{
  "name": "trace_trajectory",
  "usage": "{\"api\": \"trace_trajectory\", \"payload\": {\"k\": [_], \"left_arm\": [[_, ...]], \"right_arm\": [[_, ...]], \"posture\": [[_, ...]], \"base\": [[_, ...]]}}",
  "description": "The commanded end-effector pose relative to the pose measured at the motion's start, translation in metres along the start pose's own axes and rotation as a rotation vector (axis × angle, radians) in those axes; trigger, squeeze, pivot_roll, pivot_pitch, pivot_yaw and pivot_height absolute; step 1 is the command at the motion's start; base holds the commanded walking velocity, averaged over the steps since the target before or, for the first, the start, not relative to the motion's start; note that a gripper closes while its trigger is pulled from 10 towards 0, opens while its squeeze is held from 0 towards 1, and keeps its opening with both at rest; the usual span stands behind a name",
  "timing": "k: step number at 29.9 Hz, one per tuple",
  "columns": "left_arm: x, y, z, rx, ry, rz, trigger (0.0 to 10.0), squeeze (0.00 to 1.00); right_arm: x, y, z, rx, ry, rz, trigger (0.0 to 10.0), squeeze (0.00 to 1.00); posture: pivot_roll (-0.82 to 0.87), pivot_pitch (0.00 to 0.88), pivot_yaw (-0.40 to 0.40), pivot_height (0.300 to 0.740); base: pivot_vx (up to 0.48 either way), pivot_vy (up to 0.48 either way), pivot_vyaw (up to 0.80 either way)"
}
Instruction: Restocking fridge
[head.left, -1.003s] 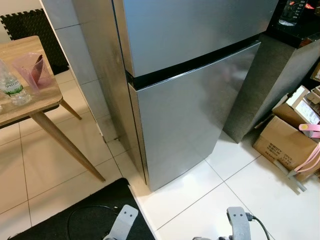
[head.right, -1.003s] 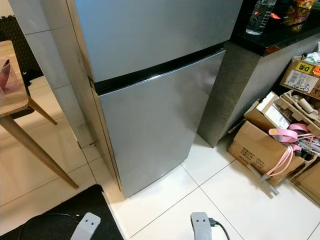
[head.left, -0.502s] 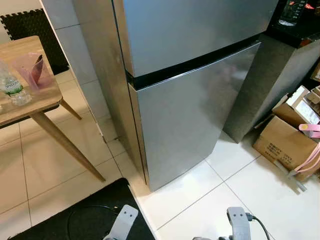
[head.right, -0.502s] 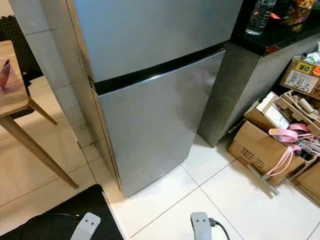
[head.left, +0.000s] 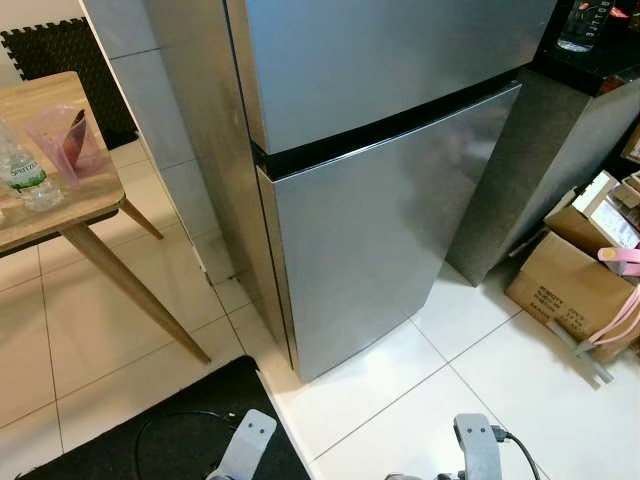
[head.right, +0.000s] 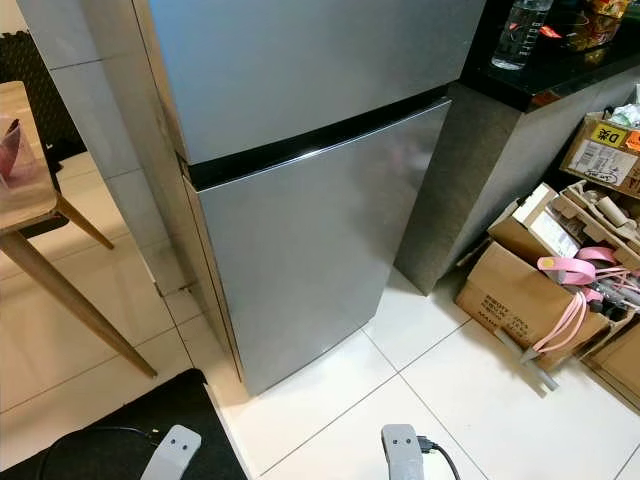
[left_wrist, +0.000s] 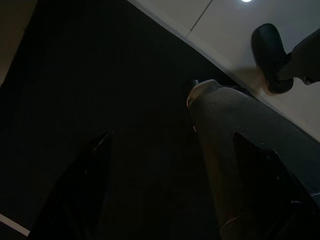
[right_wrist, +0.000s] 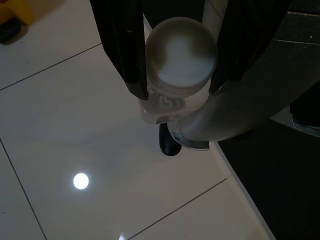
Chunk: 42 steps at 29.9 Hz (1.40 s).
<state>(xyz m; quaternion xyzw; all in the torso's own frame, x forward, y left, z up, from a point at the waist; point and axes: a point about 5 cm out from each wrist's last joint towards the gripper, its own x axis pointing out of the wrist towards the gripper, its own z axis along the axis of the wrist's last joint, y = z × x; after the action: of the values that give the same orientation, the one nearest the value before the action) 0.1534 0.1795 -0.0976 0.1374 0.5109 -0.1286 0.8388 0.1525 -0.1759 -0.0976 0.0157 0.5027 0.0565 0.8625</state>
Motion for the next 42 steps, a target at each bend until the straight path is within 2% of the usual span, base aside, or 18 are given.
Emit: {"api": "trace_trajectory", "payload": {"k": [1, 42], "left_arm": [[-0.0003, -0.0067, -0.0089, 0.001, 0.038, -0.024, 10.0, 0.00], [-0.0004, -0.0061, -0.0089, 0.016, 0.039, -0.025, 10.0, 0.00]], "right_arm": [[0.0001, 0.0046, -0.0057, 0.016, 0.021, 0.015, 10.0, 0.00], [0.0000, 0.0058, -0.0075, 0.008, 0.027, 0.018, 10.0, 0.00]], "posture": [[-0.02, 0.070, -0.013, 0.740], [-0.02, 0.061, -0.009, 0.740]], "base": [[0.000, 0.000, 0.00], [0.000, 0.000, 0.00]]}}
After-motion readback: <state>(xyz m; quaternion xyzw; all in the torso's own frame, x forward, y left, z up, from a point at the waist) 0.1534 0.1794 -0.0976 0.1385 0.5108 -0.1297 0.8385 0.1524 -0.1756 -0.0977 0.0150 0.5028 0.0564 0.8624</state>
